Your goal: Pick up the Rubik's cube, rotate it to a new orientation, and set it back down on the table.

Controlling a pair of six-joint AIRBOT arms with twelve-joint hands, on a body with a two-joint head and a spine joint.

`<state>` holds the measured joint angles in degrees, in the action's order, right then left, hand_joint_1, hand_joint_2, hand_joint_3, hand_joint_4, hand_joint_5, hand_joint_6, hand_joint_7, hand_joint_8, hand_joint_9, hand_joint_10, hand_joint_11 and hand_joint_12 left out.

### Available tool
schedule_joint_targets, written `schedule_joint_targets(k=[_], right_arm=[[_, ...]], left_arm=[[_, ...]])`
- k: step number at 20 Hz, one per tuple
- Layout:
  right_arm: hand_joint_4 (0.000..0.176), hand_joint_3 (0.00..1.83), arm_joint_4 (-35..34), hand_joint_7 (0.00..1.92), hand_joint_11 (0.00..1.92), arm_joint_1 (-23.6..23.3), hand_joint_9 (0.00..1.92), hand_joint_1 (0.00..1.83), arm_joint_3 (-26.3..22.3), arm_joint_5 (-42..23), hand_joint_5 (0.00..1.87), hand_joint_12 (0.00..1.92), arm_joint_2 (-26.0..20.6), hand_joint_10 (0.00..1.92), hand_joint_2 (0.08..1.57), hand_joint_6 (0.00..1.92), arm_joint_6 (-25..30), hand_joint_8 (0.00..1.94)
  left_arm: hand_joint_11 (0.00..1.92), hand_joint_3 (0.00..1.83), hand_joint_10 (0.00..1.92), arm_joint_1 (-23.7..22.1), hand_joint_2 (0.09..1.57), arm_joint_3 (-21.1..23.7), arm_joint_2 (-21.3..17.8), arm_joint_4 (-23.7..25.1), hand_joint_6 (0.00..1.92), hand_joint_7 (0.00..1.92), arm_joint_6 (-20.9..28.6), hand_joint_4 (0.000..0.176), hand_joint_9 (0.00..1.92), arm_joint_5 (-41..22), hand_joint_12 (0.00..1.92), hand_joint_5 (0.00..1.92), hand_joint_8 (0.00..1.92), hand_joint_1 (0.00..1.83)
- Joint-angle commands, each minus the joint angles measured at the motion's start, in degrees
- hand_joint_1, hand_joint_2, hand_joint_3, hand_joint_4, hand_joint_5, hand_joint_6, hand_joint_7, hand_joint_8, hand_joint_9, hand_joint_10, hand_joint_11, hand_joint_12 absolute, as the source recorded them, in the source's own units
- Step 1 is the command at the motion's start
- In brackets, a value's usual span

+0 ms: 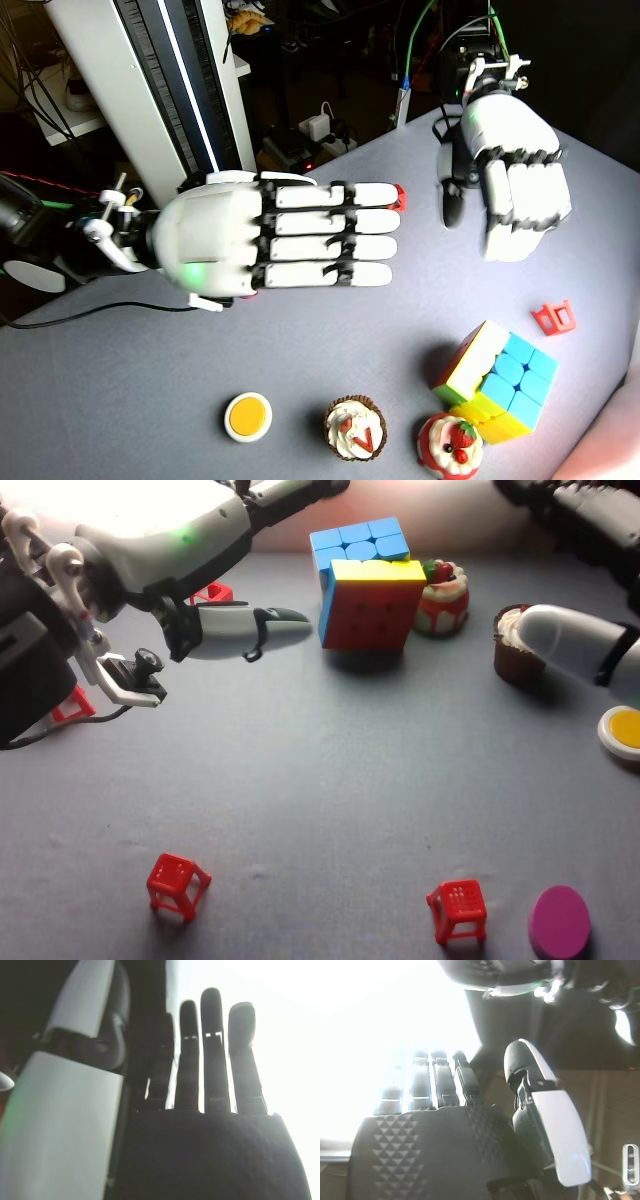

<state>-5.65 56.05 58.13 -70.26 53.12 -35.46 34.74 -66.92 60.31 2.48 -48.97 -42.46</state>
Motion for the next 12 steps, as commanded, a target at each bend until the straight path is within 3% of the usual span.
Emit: schedule_joint_targets(k=[1,3,4,5,6,8,10,11,12], right_arm=[[0.016,0.0,-0.9,0.0,0.0,-0.3,0.0,0.14,-0.2,-7.7,0.0,0.0,-0.3,0.0,1.32,0.0,0.4,0.0],[0.021,0.0,-2.5,0.0,0.0,0.7,0.0,0.14,-0.3,-8.6,0.0,0.0,-0.7,0.0,1.32,0.0,0.4,0.0],[0.02,0.0,-3.7,0.0,0.0,1.3,0.0,0.14,-0.4,-9.4,0.0,0.0,-1.0,0.0,1.32,0.0,0.4,0.0],[0.019,0.0,-4.7,0.0,0.0,2.1,0.0,0.13,-0.5,-10.3,0.0,0.0,-1.3,0.0,1.3,0.0,0.4,0.0],[0.0,0.0,-5.8,0.0,0.0,2.8,0.0,0.13,-0.7,-11.5,0.0,0.0,-1.6,0.0,1.31,0.0,0.4,0.0],[0.0,0.0,-7.1,0.0,0.0,3.6,0.0,0.19,-1.2,-13.5,0.0,0.0,-2.3,0.0,1.29,0.0,0.4,0.0],[0.031,0.0,-7.3,0.0,0.0,3.7,0.0,0.25,-1.6,-14.2,0.0,0.0,-2.8,0.0,1.21,0.0,0.4,0.0],[0.036,0.0,-7.3,0.0,0.0,3.7,0.0,0.26,-1.7,-14.4,0.0,0.0,-3.0,0.0,1.19,0.0,0.4,0.0],[0.029,0.0,-7.4,0.0,0.0,3.7,0.0,0.25,-1.8,-14.9,0.0,0.0,-3.3,0.0,1.2,0.0,0.4,0.0]], left_arm=[[0.0,0.0,0.0,-0.1,1.01,0.4,-0.5,-0.5,0.0,0.0,0.3,0.148,0.0,-8.8,0.0,0.0,0.0,0.01],[0.0,0.0,0.0,1.1,0.94,1.0,-1.2,-1.4,0.0,0.0,0.2,0.145,0.0,-10.9,0.0,0.0,0.0,0.0],[0.0,0.0,0.0,2.1,0.93,1.5,-1.7,-2.3,0.0,0.0,0.1,0.154,0.0,-12.6,0.0,0.0,0.0,0.0],[0.0,0.0,0.0,2.9,0.88,1.9,-2.3,-3.0,0.0,0.0,0.0,0.148,0.0,-14.0,0.0,0.0,0.0,0.0],[0.0,0.0,0.0,3.7,0.89,2.3,-2.9,-3.6,0.0,0.0,0.0,0.164,0.0,-15.3,0.0,0.0,0.0,0.0],[0.0,0.0,0.0,5.5,0.91,3.2,-4.2,-5.5,0.0,0.0,0.0,0.167,0.0,-18.4,0.0,0.0,0.0,0.0],[0.0,0.0,0.0,7.5,0.93,4.1,-5.3,-7.4,0.0,0.0,-0.1,0.176,0.0,-21.5,0.0,0.0,0.0,0.0],[0.0,0.0,0.0,8.0,0.93,4.4,-5.7,-7.8,0.0,0.0,-0.1,0.176,0.0,-22.3,0.0,0.0,0.0,0.0],[0.0,0.0,0.0,8.6,0.93,4.8,-6.3,-8.4,0.0,0.0,-0.1,0.167,0.0,-23.4,0.0,0.0,0.0,0.0]])
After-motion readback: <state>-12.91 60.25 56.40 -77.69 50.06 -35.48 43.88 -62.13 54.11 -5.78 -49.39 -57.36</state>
